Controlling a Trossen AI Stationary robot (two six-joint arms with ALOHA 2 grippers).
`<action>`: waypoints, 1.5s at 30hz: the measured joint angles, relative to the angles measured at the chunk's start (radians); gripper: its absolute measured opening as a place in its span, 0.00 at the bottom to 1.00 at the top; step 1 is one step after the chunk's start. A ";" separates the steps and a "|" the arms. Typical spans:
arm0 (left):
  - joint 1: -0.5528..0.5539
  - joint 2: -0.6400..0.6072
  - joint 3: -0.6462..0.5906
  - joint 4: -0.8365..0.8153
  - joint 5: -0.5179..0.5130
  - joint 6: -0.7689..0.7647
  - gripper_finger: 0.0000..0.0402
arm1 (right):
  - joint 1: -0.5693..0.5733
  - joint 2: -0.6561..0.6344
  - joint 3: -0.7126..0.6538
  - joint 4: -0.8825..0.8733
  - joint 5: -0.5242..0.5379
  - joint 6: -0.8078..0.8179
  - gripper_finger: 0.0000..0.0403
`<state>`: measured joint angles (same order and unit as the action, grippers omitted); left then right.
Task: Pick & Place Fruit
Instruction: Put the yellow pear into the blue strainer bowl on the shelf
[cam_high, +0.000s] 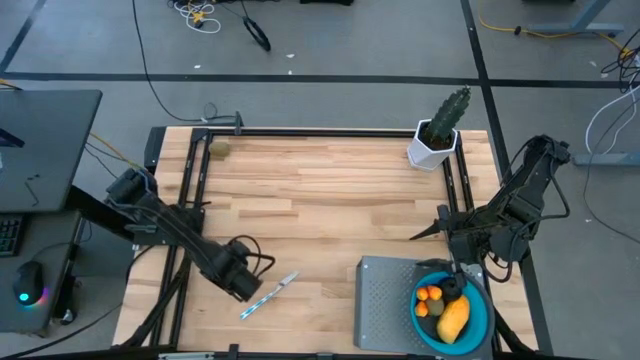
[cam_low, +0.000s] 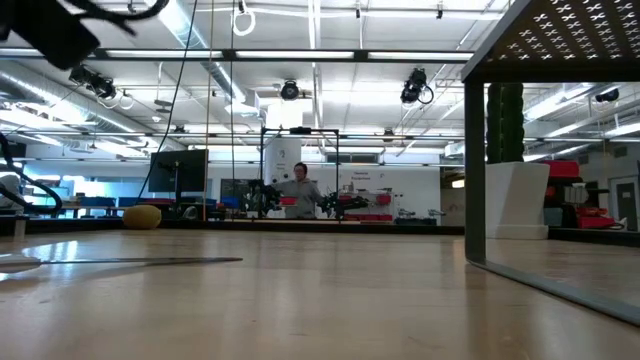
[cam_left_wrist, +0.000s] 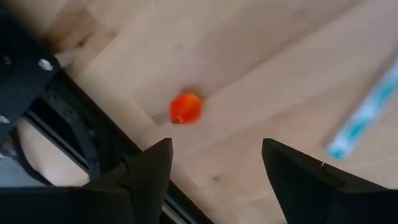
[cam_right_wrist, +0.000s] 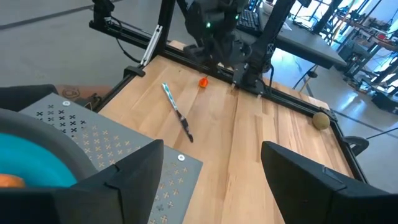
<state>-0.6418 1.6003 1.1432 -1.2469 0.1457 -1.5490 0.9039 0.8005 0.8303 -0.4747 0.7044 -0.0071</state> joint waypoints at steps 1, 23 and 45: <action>0.000 0.003 -0.015 0.002 -0.002 0.000 0.66 | 0.000 0.000 0.000 0.000 0.000 0.000 0.70; -0.172 0.001 -0.150 0.177 -0.089 -0.142 0.68 | 0.000 0.000 0.000 -0.040 -0.001 -0.001 0.70; -0.212 -0.005 -0.346 0.425 -0.099 -0.263 0.65 | 0.000 0.000 0.000 -0.043 0.000 -0.035 0.70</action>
<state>-0.8539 1.5956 0.7975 -0.8222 0.0464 -1.8124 0.9039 0.8005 0.8303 -0.5179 0.7044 -0.0422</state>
